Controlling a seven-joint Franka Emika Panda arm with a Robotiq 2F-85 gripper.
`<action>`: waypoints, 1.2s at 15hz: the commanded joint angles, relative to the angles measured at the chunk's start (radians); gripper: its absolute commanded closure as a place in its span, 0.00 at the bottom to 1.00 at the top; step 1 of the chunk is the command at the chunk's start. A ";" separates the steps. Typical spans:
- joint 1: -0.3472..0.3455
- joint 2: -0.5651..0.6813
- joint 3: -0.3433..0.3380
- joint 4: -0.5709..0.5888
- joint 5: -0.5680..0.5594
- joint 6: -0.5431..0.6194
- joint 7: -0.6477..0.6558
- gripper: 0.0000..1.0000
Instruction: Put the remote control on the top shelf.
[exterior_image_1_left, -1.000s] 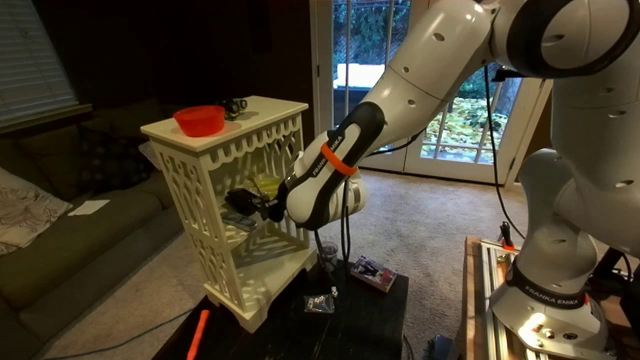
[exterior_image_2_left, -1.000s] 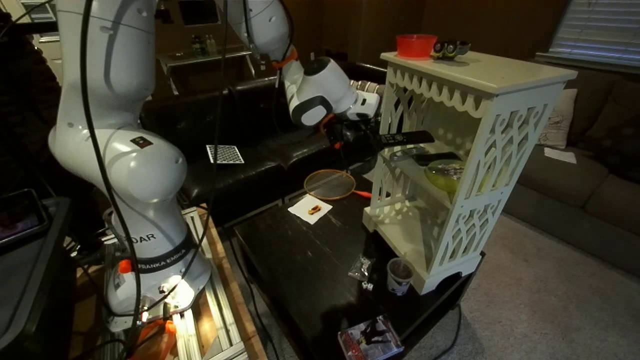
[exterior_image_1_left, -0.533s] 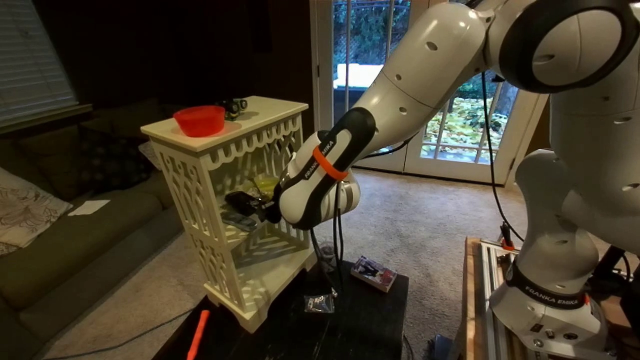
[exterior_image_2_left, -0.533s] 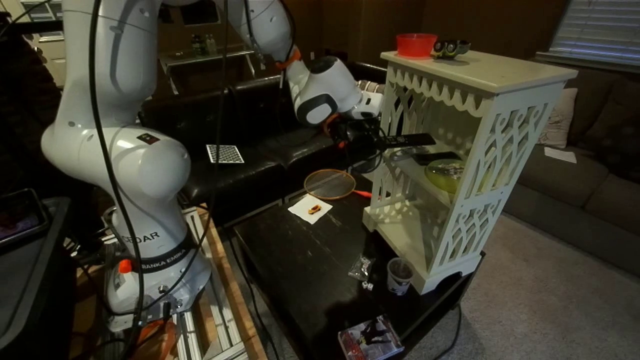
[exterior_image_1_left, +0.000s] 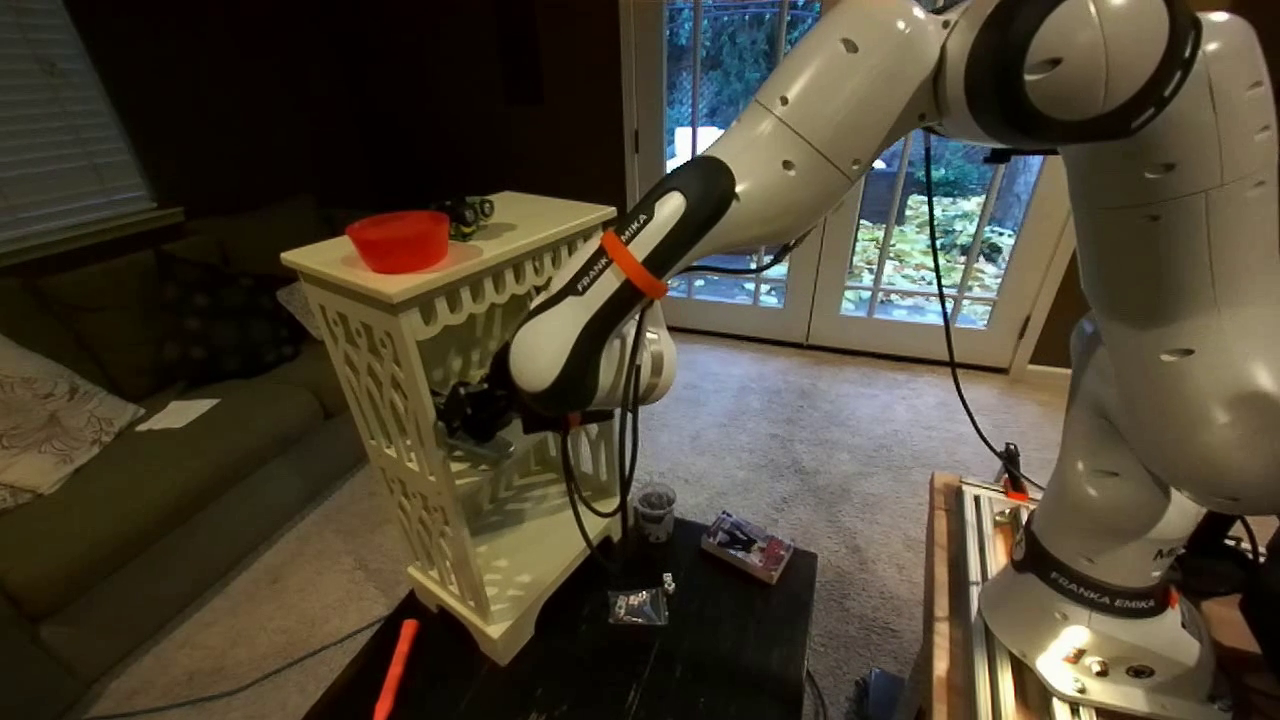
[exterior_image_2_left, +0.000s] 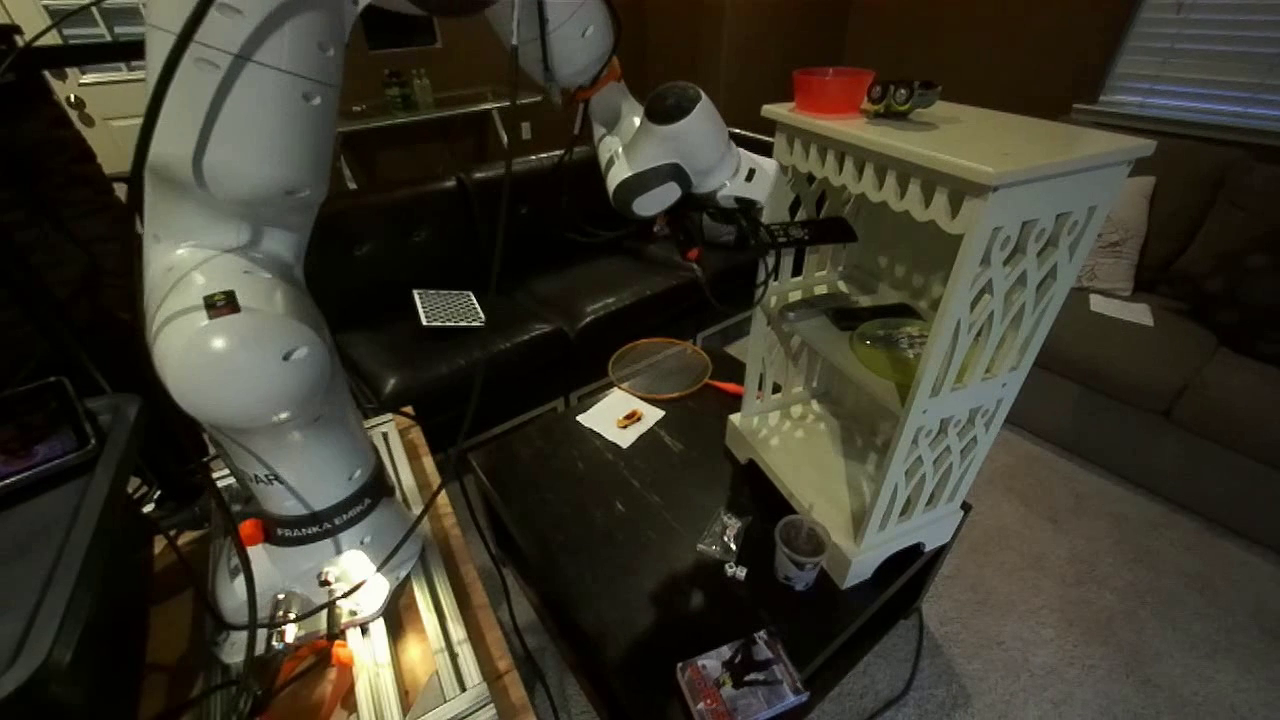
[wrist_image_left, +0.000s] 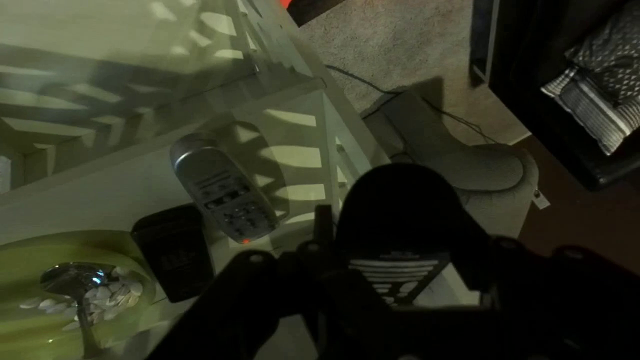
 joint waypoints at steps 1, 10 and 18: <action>-0.156 0.061 0.128 0.042 -0.016 0.017 -0.044 0.69; -0.360 0.193 0.304 0.053 -0.073 0.187 -0.092 0.69; -0.319 0.261 0.279 0.095 -0.088 0.279 -0.097 0.69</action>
